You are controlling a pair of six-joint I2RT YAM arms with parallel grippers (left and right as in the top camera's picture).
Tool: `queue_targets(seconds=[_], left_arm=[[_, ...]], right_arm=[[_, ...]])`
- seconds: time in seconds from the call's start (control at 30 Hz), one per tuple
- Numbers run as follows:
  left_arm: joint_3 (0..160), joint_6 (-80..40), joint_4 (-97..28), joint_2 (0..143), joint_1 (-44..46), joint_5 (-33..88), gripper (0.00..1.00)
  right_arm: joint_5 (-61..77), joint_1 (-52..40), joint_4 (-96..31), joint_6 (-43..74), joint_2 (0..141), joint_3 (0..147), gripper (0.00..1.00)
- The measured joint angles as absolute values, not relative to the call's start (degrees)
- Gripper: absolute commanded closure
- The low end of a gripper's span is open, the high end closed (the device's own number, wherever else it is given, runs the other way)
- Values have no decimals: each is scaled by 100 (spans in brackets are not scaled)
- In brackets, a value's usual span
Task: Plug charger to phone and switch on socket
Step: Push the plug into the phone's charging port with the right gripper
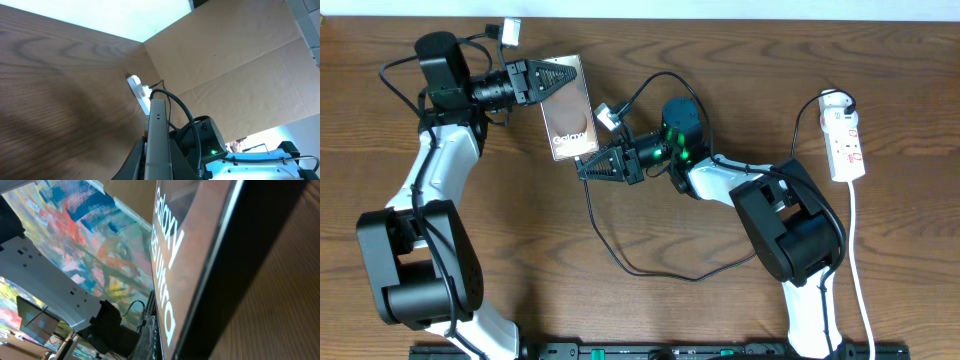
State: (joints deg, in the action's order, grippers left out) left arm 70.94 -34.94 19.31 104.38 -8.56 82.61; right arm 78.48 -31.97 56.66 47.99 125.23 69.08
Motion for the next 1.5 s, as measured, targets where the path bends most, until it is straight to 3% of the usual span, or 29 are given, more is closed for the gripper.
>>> queue_targets(seconds=[1.5], left_arm=[[7096,-3492,1997,10438,-888,7933,93]], right_arm=[[7306,-3173,5999,5645,12525,6849,99]])
